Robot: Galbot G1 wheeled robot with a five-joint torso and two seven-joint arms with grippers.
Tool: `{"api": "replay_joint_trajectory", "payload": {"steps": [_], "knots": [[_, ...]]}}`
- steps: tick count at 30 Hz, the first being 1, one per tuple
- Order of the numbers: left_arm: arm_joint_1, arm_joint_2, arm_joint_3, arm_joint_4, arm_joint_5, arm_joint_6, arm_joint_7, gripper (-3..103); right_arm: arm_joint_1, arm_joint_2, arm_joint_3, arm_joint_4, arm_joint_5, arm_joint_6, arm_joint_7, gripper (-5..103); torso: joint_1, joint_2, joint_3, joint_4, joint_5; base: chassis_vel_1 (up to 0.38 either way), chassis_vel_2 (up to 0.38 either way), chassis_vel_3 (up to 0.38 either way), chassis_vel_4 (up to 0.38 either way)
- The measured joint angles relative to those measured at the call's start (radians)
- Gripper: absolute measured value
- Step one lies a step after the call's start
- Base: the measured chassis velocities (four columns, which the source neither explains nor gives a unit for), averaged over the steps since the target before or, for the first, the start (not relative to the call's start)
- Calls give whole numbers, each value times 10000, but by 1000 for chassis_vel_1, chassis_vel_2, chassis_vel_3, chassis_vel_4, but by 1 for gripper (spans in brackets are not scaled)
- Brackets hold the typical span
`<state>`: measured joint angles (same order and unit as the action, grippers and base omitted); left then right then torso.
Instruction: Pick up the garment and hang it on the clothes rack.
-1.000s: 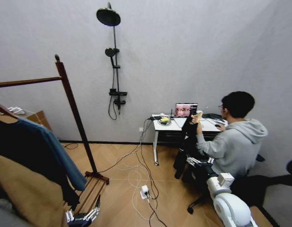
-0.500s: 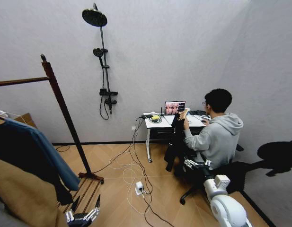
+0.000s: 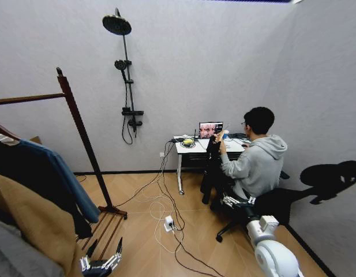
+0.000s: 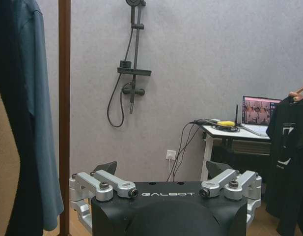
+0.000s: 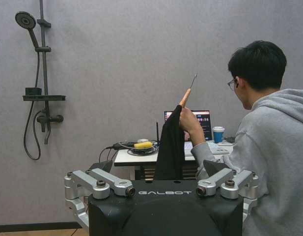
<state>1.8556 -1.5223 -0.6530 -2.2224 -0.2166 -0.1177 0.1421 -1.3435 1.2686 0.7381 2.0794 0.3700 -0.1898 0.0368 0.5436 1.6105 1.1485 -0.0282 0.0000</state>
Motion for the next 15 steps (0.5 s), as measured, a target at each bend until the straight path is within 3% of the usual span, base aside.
{"api": "replay_joint_trajectory", "payload": {"steps": [15], "knots": [[0,0,0,0,0,0,0,100,-108,42,-72,215,-100,-10,23,100,0,0,0,1,0,127,-151,-143,120]]}}
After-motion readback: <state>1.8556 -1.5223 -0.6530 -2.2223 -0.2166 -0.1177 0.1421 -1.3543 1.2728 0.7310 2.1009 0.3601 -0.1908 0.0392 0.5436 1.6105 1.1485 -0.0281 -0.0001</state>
